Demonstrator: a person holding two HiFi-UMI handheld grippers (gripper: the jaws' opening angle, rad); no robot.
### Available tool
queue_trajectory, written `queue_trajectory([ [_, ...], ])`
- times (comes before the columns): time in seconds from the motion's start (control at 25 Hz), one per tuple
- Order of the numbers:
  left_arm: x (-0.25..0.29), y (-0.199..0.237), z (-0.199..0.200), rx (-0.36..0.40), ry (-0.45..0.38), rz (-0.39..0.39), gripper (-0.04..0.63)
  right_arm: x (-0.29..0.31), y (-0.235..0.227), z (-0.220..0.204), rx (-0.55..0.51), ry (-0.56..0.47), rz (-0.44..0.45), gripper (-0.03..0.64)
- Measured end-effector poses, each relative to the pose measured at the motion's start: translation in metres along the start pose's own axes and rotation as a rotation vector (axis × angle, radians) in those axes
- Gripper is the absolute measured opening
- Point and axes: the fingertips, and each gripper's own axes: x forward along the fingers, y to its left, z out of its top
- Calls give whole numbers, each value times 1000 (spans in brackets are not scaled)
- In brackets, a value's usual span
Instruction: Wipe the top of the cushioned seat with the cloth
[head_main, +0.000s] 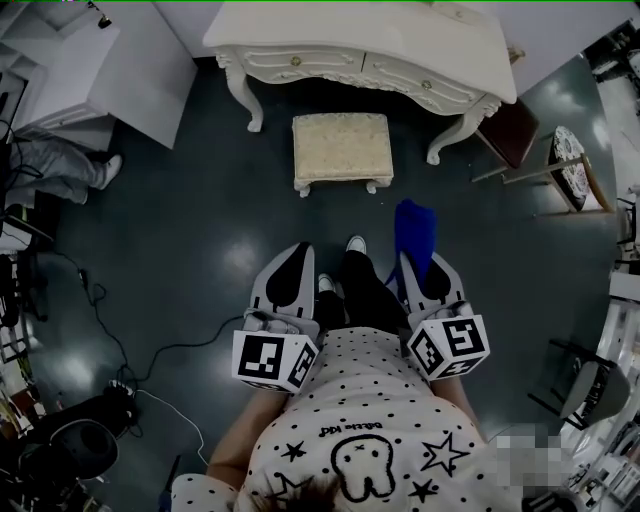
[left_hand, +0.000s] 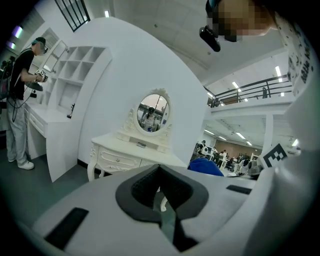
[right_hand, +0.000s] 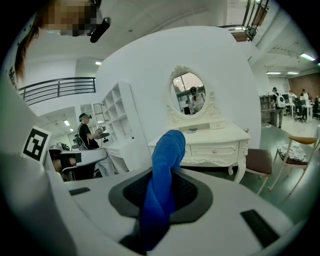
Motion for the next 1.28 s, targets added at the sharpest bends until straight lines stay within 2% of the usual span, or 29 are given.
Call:
queue_trajectory([
  [0.16, 29, -2, 14, -4, -24, 22, -3, 20, -20, 21, -11, -5, 26, 89],
  [0.32, 64, -5, 37, 10, -85, 33, -3, 37, -46, 37, -11, -15, 36, 89],
  [0.68, 125, -8, 94, 101, -232, 15, -3, 48, -110, 64, 7, -60, -4, 89],
  [0.96, 149, -9, 101, 113, -214, 20, -3, 50, -134, 71, 45, -75, -39, 89],
  [1.28, 182, 3, 105, 101, -189, -4, -3, 69, -138, 69, 77, -39, -51, 89],
])
